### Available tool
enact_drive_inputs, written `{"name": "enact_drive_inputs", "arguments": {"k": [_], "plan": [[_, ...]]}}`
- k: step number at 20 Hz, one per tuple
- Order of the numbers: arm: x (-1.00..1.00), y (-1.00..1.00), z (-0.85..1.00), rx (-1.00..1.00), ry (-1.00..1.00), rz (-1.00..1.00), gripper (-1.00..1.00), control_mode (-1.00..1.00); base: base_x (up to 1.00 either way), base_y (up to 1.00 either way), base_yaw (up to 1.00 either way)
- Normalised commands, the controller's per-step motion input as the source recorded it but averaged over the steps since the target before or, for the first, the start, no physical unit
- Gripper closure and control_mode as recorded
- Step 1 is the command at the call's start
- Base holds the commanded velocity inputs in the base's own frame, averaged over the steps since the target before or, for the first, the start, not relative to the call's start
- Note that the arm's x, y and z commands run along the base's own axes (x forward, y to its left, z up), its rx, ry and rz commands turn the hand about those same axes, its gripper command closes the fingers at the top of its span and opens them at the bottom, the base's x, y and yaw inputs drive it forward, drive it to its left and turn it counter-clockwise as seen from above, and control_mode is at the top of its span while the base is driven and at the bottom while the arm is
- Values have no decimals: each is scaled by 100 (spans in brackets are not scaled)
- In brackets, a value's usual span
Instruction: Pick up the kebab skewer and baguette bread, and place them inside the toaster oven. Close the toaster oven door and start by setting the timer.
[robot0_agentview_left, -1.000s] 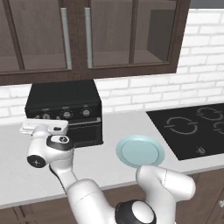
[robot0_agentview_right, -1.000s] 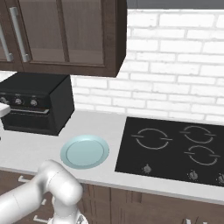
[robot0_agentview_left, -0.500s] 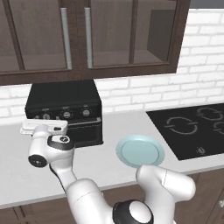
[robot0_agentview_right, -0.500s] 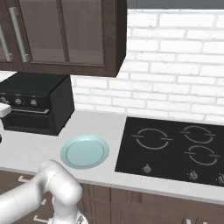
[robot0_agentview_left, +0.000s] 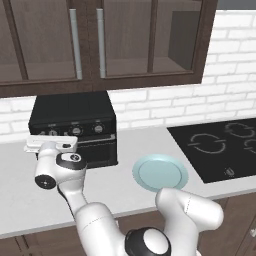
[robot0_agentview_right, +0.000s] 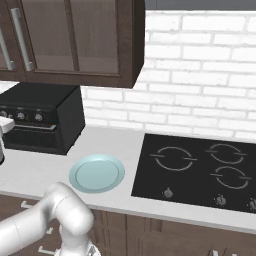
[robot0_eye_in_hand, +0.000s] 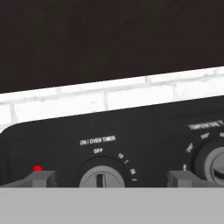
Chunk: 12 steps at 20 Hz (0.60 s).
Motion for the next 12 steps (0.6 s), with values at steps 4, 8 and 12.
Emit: {"name": "enact_drive_inputs", "arguments": {"k": [4, 8, 12], "plan": [[0, 1, -2, 0, 0, 1, -100, -100, 0, 0, 0], [4, 3, -6, 0, 0, 1, -100, -100, 0, 0, 0], [6, 8, -9, 0, 0, 2, -100, -100, 0, 0, 0]]}}
